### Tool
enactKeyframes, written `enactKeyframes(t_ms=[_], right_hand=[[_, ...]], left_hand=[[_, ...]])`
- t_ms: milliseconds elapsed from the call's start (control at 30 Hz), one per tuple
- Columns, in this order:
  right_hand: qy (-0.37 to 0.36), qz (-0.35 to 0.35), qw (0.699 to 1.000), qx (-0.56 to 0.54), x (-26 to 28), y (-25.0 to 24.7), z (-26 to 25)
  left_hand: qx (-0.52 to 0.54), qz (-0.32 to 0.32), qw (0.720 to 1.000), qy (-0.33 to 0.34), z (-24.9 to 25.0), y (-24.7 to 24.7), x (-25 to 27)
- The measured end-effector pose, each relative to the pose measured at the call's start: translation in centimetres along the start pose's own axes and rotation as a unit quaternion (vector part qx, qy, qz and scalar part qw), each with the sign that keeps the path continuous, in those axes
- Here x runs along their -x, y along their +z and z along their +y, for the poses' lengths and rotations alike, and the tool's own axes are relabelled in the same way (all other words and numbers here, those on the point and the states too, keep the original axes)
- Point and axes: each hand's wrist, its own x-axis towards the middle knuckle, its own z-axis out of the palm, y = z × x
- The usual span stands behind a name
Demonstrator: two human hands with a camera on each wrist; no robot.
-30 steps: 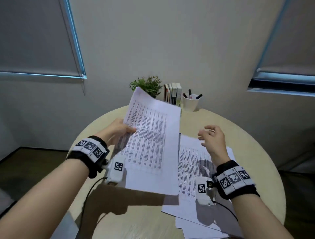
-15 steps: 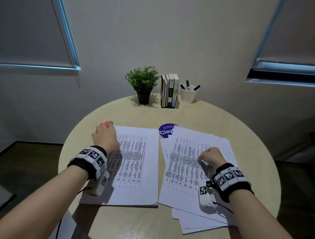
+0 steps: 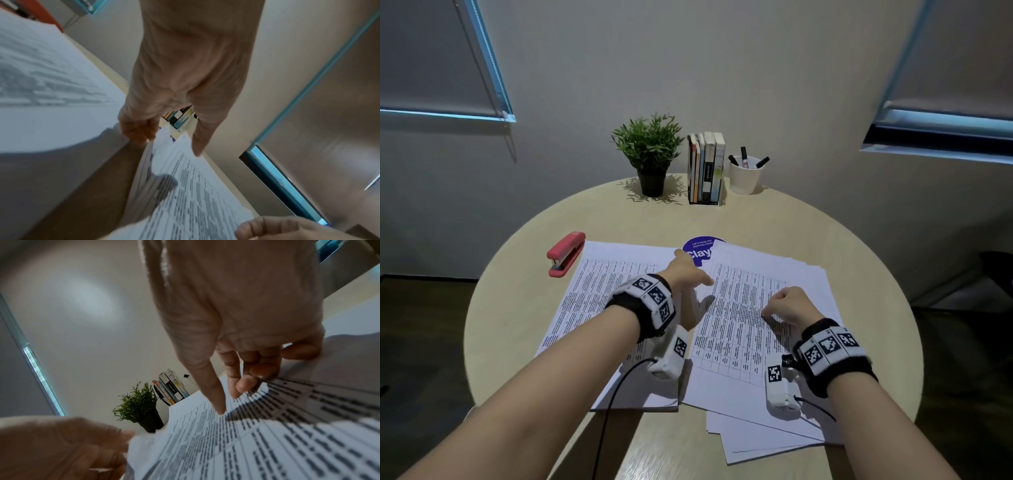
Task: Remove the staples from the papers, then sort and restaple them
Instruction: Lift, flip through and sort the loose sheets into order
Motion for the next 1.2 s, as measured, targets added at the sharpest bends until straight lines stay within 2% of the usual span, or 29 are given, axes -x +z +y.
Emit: enactKeyframes(t_ms=[100,200,267,433,533,600,633,700,733,800,867,933,1000,1100,1133,1200], right_hand=[[0.009,0.001,1.0,-0.004,0.1,-0.2,0.0],[0.012,-0.003,1.0,-0.008,-0.2,-0.1,0.0],[0.011,0.0,1.0,-0.016,-0.2,-0.2,-0.1],[0.018,0.002,0.999,-0.033,0.1,-0.1,0.0],[0.02,-0.001,0.997,-0.079,0.1,-0.3,0.0],[0.031,0.064,0.981,-0.183,0.4,-1.0,0.3],[0.048,0.122,0.964,-0.23,0.4,-1.5,0.8],[0.072,0.242,0.937,-0.24,0.6,-3.4,1.5],[0.069,0.254,0.934,-0.243,0.5,-4.1,1.9],[0.047,0.195,0.905,-0.375,0.7,-5.3,1.6],[0.019,0.147,0.88,-0.451,1.3,-6.1,0.4],[-0.02,0.117,0.889,-0.443,2.3,-6.7,-1.0],[-0.077,0.09,0.912,-0.392,3.7,-6.9,-2.7],[-0.162,0.118,0.931,-0.305,5.3,-8.0,-4.8],[-0.191,0.145,0.929,-0.283,5.7,-8.6,-5.6],[-0.251,0.197,0.903,-0.289,6.4,-9.7,-6.8]], left_hand=[[0.009,0.007,1.0,0.002,0.1,0.9,-0.4],[0.011,0.056,0.996,0.068,0.0,1.6,-0.3],[0.029,0.043,0.995,0.081,0.1,1.8,-0.4],[0.085,0.018,0.996,0.036,-0.4,2.4,-0.2],[0.118,0.003,0.992,0.039,-0.5,3.1,0.4],[0.133,0.007,0.99,0.052,-0.6,3.5,0.6],[0.149,0.006,0.987,0.063,-0.5,3.4,0.8],[0.192,-0.002,0.978,0.082,0.0,2.5,1.2],[0.212,-0.015,0.973,0.092,0.2,1.8,1.3],[0.252,-0.056,0.959,0.114,0.6,0.4,1.5],[0.309,-0.105,0.937,0.125,1.3,-0.5,1.9],[0.348,-0.134,0.919,0.128,2.2,-0.9,2.4],[0.331,-0.122,0.923,0.152,3.1,-1.1,2.9],[0.311,-0.068,0.926,0.205,4.9,-1.9,3.6],[0.305,-0.05,0.922,0.233,5.8,-2.5,4.1],[0.294,-0.016,0.908,0.298,8.2,-3.8,5.5]])
